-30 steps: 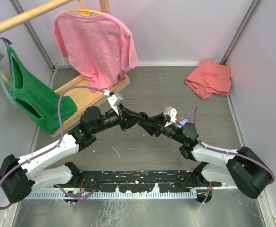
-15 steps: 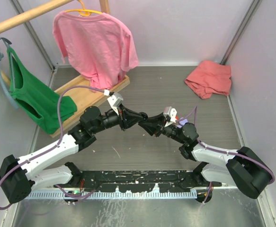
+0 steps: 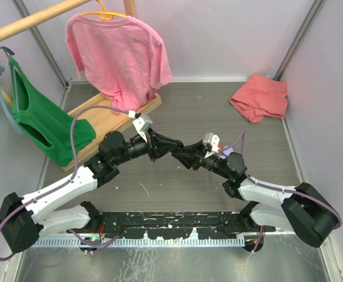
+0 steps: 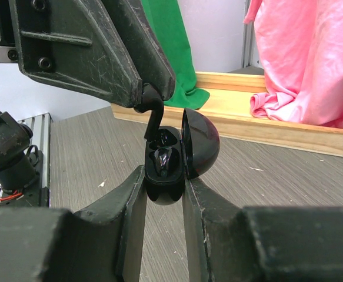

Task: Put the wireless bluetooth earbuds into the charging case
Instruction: Place the earbud in the charging case.

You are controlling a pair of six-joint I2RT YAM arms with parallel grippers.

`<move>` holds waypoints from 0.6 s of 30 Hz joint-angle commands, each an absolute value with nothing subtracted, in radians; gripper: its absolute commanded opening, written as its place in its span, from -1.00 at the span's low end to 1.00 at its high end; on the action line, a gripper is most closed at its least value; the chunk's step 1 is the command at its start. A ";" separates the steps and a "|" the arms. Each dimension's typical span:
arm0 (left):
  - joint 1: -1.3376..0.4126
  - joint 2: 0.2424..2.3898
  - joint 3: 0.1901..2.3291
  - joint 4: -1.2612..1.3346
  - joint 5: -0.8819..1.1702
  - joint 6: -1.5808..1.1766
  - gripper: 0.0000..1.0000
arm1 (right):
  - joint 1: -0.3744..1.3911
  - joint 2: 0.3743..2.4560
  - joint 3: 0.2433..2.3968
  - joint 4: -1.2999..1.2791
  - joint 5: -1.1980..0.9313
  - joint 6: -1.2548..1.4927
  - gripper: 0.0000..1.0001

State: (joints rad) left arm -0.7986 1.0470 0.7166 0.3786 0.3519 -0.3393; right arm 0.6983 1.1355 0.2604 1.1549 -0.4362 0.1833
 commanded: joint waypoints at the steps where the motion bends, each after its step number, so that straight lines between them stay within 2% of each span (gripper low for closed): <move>1: -0.800 1.040 0.748 0.437 0.338 -0.305 -0.73 | 0.703 1.101 0.295 1.201 -0.445 0.180 -0.93; 18: -0.801 1.043 0.726 0.440 0.358 -0.329 -0.73 | 0.704 1.098 0.296 1.200 -0.440 0.179 -0.93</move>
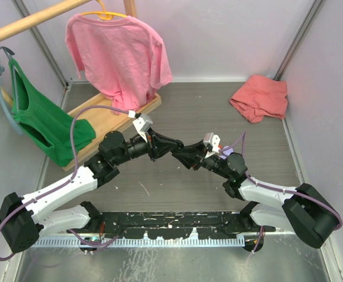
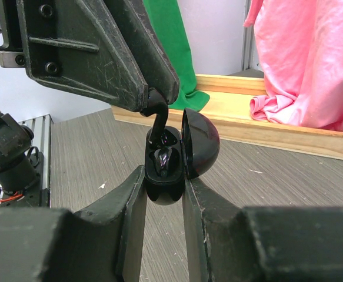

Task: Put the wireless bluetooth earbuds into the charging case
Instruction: Place the earbud in the charging case.

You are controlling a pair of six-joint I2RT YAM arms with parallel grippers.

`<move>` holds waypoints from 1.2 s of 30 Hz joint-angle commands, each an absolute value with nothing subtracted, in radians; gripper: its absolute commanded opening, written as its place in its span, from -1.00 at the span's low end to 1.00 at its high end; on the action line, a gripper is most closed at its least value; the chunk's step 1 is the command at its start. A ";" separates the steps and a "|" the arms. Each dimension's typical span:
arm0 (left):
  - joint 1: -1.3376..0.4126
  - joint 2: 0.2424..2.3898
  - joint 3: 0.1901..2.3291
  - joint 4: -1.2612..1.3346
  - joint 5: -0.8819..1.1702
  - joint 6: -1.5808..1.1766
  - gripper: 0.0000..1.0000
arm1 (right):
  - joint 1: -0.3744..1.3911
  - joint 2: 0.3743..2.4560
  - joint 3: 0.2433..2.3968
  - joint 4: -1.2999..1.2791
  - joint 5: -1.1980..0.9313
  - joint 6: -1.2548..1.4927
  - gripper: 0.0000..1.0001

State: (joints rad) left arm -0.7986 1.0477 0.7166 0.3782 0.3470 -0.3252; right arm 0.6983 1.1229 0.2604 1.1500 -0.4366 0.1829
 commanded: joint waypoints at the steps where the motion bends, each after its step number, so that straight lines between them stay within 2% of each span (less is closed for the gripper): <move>1: -0.801 1.043 0.723 0.442 0.358 -0.332 -0.73 | 0.704 1.096 0.296 1.200 -0.440 0.180 -0.93; 23: -0.814 1.038 0.701 0.426 0.365 -0.328 -0.72 | 0.704 1.095 0.295 1.200 -0.440 0.179 -0.93; 36: -0.814 1.019 0.695 0.350 0.385 -0.287 -0.52 | 0.704 1.090 0.292 1.201 -0.445 0.175 -0.93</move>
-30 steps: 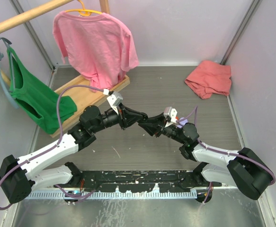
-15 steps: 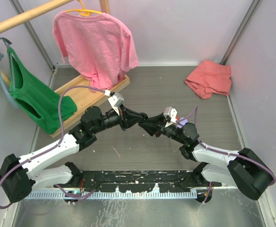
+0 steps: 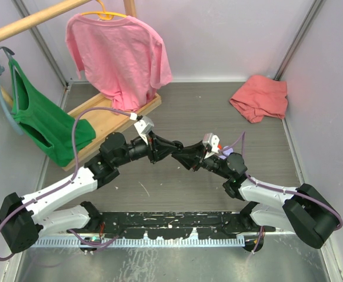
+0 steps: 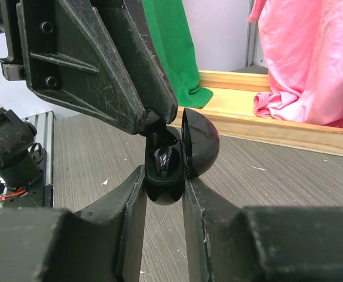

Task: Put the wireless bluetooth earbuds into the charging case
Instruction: Place the earbud in the charging case.

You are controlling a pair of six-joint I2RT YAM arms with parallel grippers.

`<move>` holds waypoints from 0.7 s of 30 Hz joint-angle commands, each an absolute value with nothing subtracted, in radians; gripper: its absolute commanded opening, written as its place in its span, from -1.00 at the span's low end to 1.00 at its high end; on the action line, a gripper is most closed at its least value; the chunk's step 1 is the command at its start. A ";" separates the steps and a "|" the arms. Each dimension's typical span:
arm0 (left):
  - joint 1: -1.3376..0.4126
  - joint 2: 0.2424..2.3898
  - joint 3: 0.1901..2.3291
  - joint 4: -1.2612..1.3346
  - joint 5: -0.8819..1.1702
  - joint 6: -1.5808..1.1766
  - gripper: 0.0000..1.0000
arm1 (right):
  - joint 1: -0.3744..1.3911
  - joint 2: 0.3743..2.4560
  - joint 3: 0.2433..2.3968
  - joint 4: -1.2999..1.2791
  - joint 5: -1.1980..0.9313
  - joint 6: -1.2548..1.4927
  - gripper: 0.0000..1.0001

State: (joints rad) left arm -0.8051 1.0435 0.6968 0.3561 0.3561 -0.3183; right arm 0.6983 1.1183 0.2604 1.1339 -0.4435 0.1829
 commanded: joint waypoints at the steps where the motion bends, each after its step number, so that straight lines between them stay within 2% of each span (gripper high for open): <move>1: -0.814 1.019 0.695 0.346 0.386 -0.284 -0.50 | 0.703 1.090 0.292 1.200 -0.445 0.174 -0.93; 7: -0.813 1.031 0.704 0.321 0.387 -0.269 -0.42 | 0.704 1.094 0.292 1.200 -0.447 0.173 -0.93; 12: -0.813 1.022 0.714 0.314 0.382 -0.280 -0.27 | 0.703 1.098 0.290 1.200 -0.444 0.170 -0.93; 19: -0.814 0.953 0.733 0.254 0.318 -0.313 0.31 | 0.703 1.087 0.284 1.193 -0.427 0.163 -0.93; 21: -0.814 0.930 0.734 0.236 0.296 -0.326 0.42 | 0.703 1.083 0.283 1.189 -0.421 0.160 -0.93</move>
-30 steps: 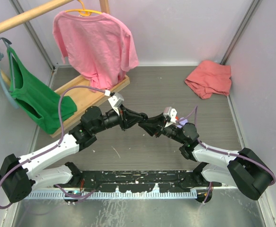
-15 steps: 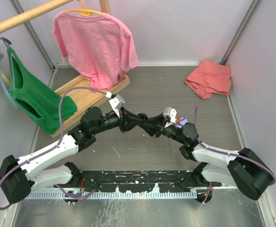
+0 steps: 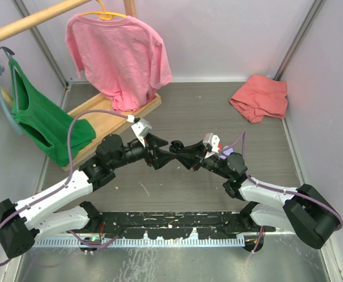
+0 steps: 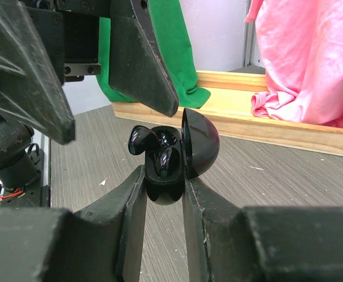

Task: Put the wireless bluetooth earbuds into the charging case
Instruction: Place the earbud in the charging case.

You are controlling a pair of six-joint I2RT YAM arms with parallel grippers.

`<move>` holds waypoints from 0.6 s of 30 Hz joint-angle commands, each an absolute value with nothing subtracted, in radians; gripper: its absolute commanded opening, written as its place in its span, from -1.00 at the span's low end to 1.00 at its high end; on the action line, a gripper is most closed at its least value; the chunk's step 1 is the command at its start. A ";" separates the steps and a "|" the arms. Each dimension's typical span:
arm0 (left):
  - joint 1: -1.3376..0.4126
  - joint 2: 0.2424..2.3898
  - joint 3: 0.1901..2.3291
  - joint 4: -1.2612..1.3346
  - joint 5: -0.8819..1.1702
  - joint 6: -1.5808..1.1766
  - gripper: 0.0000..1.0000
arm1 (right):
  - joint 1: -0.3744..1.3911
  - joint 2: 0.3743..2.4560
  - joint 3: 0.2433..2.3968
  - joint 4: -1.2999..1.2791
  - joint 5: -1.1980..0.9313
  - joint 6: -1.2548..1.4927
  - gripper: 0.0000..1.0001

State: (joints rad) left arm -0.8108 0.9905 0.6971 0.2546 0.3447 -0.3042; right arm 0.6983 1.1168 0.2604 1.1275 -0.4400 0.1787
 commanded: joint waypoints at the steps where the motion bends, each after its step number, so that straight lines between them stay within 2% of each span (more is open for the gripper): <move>1: -0.814 0.920 0.737 0.224 0.284 -0.331 0.46 | 0.703 1.081 0.282 1.185 -0.419 0.158 -0.93; 7: -0.816 0.904 0.762 0.134 0.175 -0.364 0.68 | 0.703 1.074 0.283 1.167 -0.400 0.150 -0.93; 18: -0.930 0.974 0.818 0.072 -0.123 -0.351 0.88 | 0.704 1.062 0.287 1.130 -0.371 0.130 -0.93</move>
